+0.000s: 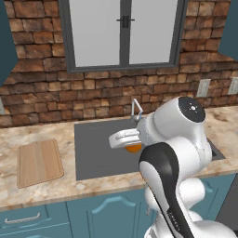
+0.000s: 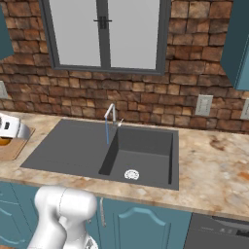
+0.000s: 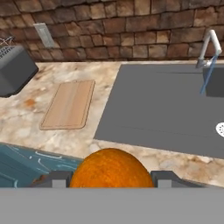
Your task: Pick the tangerine from the sink and place it on the cutting board to airdry. Then turn off the sink faucet.
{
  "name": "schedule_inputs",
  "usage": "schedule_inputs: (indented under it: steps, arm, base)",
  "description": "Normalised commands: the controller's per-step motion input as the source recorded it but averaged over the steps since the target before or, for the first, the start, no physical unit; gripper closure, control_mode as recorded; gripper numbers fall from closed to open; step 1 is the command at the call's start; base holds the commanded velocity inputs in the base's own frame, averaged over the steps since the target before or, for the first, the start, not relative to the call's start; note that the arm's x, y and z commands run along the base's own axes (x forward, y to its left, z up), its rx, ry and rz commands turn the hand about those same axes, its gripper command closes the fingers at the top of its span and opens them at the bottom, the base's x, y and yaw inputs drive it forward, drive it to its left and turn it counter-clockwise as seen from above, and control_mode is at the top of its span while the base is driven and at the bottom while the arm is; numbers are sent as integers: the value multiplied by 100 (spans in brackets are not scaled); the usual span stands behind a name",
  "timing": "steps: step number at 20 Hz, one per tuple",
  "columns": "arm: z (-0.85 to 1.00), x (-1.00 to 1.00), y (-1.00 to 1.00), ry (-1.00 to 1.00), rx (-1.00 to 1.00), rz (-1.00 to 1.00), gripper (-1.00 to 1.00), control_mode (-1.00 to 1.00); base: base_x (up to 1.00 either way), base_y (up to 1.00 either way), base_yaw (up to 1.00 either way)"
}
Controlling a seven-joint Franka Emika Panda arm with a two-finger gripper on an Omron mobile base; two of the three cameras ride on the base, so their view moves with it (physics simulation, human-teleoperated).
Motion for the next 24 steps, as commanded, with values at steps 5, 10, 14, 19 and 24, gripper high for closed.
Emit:
schedule_inputs:
  steps: [5, 10, 14, 19, 24]
  arm:
    - [0, 23, 34, 0, 0, 0, 100, -100]
    - [0, 23, 25, 3, 1, 0, 100, -100]
    - [-15, 28, 26, 0, 0, 0, 100, -100]
    - [-20, 33, 33, 0, 0, 0, 100, -100]
    - [-28, 34, 31, 0, 4, 0, 100, -100]
  base:
    - [0, 0, 0]
    - [0, 0, 0]
    - [0, 0, 0]
    - [0, 0, 0]
    - [0, 0, 0]
